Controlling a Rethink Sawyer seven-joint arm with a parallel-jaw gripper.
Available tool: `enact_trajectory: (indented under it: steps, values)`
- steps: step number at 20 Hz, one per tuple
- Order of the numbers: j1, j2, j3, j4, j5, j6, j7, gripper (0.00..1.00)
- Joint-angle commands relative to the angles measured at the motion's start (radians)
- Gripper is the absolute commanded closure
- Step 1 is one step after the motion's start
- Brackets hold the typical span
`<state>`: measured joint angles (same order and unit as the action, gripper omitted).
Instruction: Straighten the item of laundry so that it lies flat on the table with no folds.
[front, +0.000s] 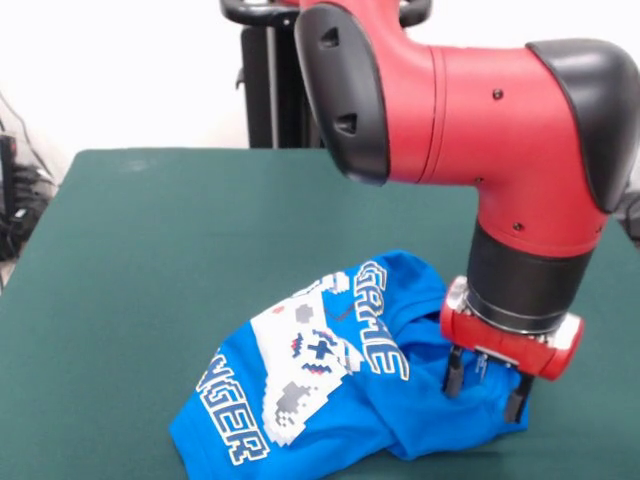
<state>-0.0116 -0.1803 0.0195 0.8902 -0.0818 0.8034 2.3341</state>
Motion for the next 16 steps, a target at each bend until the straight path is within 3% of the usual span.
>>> enact_trajectory:
  steps: [1, 7, 16]
  values:
    - [-0.015, 0.040, 0.180, 0.161, 0.051, -0.053, -0.048, 0.00]
    - [-0.021, 0.035, 0.197, 0.163, 0.051, -0.036, -0.038, 0.00]
    - [0.014, 0.025, 0.114, 0.159, 0.006, 0.003, 0.029, 0.00]
